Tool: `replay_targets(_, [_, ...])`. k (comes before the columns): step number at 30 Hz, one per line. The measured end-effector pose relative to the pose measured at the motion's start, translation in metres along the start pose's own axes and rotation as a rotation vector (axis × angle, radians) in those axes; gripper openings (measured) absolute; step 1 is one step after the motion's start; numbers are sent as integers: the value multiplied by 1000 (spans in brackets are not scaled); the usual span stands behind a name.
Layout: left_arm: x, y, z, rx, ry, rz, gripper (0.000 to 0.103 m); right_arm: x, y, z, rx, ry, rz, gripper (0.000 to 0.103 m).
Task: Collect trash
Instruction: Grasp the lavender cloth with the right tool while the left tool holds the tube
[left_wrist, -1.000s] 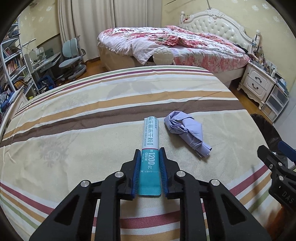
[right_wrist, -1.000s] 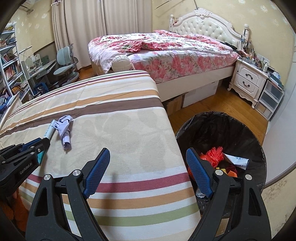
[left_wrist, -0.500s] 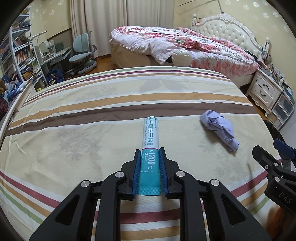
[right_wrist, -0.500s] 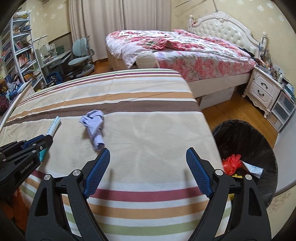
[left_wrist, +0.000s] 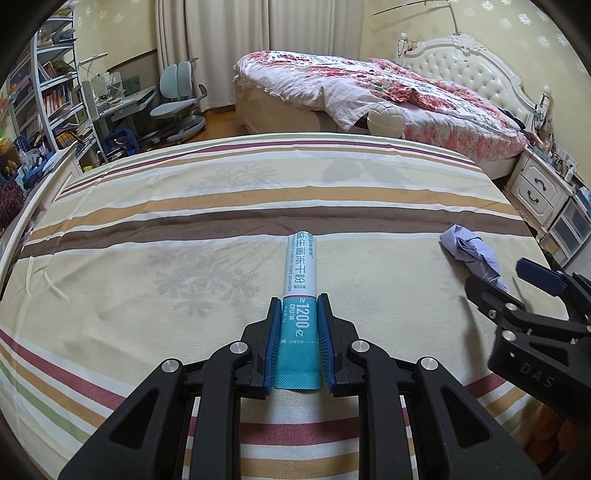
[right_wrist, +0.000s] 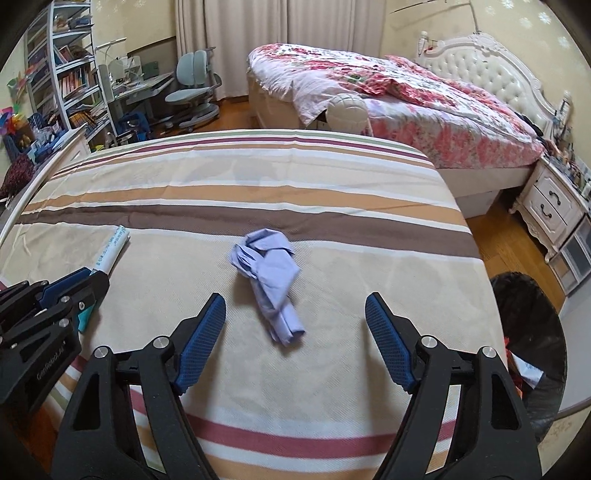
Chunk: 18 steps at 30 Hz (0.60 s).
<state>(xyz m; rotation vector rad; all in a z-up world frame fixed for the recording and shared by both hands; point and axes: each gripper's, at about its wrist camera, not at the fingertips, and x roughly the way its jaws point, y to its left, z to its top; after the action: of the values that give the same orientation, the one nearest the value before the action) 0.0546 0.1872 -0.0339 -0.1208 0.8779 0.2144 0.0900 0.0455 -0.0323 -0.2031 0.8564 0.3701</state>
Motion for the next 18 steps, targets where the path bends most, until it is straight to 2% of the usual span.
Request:
replay_targets(8, [0, 0, -1, 3, -5, -1, 21, 9, 8, 7, -9, 20, 12, 54])
replay_targets(16, [-1, 0, -1, 1, -6, -5, 21, 7, 17, 6, -34, 9, 13, 27])
replay_targets(18, [-1, -1, -1, 3, -6, -6, 21, 5, 18, 5, -34, 7, 16, 24])
